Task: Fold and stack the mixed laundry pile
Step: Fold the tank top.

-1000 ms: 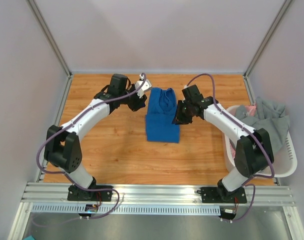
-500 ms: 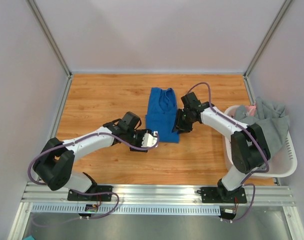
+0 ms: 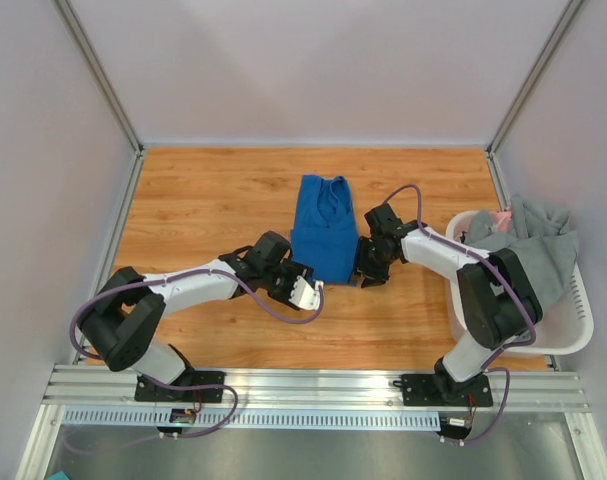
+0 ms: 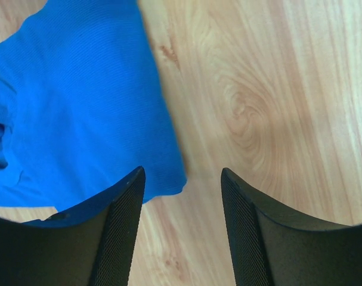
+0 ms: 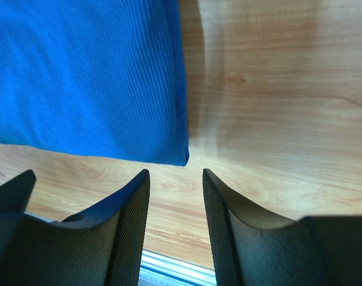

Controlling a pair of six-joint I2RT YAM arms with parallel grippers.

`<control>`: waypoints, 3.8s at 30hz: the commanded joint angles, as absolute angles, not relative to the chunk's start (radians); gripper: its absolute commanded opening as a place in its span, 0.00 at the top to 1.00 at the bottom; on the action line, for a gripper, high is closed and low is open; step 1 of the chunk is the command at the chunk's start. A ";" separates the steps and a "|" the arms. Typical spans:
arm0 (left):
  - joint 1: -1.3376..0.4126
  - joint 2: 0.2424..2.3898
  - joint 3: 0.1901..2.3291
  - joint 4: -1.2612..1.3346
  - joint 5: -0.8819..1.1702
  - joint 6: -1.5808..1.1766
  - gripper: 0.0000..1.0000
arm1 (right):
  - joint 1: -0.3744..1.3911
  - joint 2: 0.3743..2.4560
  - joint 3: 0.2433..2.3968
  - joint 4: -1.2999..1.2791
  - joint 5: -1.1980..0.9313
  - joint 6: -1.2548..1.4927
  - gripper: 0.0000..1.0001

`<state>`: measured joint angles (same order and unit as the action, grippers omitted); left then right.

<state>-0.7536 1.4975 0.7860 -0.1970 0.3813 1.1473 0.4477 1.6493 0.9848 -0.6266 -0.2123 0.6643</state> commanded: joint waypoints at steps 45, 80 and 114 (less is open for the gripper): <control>-0.781 1.399 0.914 -0.550 0.428 0.878 1.00 | 0.477 1.459 0.900 -0.783 -0.348 0.611 1.00; -0.471 1.675 1.387 -0.812 0.661 0.446 1.00 | 0.353 1.621 1.242 -0.950 -0.466 0.586 1.00; -0.408 1.807 1.543 -0.692 0.402 0.110 0.70 | 0.386 1.631 1.275 -0.753 -0.153 0.597 0.78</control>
